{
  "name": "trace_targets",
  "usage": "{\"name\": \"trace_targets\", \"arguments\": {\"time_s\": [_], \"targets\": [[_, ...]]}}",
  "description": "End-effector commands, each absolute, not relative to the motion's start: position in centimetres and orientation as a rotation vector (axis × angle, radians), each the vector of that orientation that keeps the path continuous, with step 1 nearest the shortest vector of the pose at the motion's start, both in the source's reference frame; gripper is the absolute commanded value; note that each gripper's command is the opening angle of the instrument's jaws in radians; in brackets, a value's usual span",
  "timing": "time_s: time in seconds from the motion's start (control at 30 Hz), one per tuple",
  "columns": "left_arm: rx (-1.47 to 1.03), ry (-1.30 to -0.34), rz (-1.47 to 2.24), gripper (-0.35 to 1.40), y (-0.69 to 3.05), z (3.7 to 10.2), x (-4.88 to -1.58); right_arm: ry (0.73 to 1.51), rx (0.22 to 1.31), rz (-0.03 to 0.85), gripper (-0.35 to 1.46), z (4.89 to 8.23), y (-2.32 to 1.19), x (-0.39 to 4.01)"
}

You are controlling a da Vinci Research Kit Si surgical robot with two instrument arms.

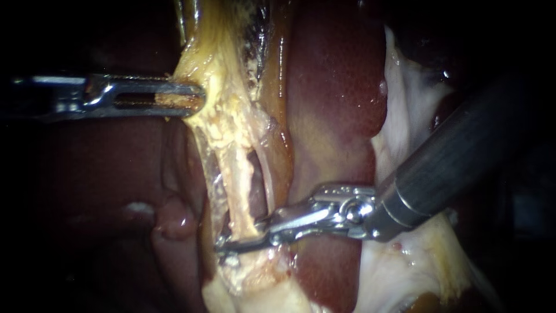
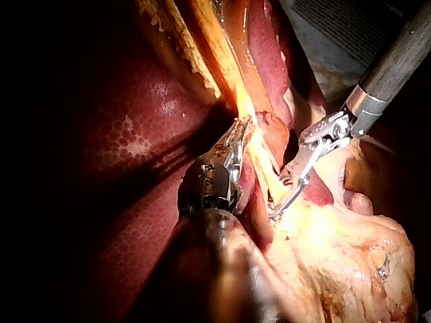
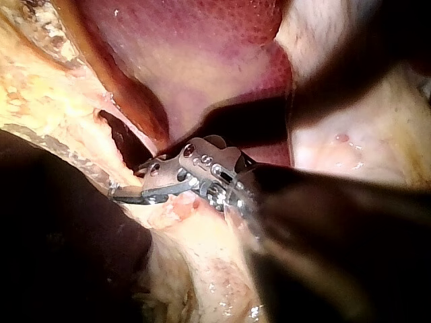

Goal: Going back first clip left tube

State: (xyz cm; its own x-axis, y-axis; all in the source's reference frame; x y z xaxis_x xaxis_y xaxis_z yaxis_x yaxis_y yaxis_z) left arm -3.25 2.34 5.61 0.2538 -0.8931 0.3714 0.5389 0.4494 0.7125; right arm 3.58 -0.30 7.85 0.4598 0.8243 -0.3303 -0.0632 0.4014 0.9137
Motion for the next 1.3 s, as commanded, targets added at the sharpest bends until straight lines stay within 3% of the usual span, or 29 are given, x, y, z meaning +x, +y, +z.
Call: {"name": "trace_targets", "arguments": {"time_s": [0.03,0.27,0.37,0.43,0.53,0.77,0.93,1.3], "targets": [[0.498,-0.844,-1.029,-0.35,2.34,5.6,-3.25,0.927,1.002,0.677,-0.35,7.85,-0.3,3.58],[0.497,-0.844,-1.029,-0.35,2.31,5.58,-3.22,0.925,1.003,0.683,-0.35,7.84,-0.31,3.58],[0.496,-0.844,-1.03,-0.35,2.29,5.56,-3.21,0.935,1.006,0.694,0.3,7.82,-0.31,3.61],[0.496,-0.843,-1.03,-0.35,2.28,5.55,-3.21,0.976,0.966,0.674,0.45,7.8,-0.33,3.64],[0.495,-0.846,-1.031,-0.35,2.26,5.54,-3.2,1.018,0.94,0.636,0.54,7.74,-0.35,3.68],[0.496,-0.849,-1.03,-0.35,2.25,5.52,-3.16,1.117,0.851,0.528,0.6,7.65,-0.35,3.72],[0.497,-0.85,-1.028,-0.35,2.24,5.52,-3.12,1.14,0.811,0.476,0.6,7.64,-0.33,3.6],[0.498,-0.853,-1.026,-0.35,2.23,5.52,-3.06,1.196,0.667,0.39,0.6,7.47,-0.08,3.03]]}}
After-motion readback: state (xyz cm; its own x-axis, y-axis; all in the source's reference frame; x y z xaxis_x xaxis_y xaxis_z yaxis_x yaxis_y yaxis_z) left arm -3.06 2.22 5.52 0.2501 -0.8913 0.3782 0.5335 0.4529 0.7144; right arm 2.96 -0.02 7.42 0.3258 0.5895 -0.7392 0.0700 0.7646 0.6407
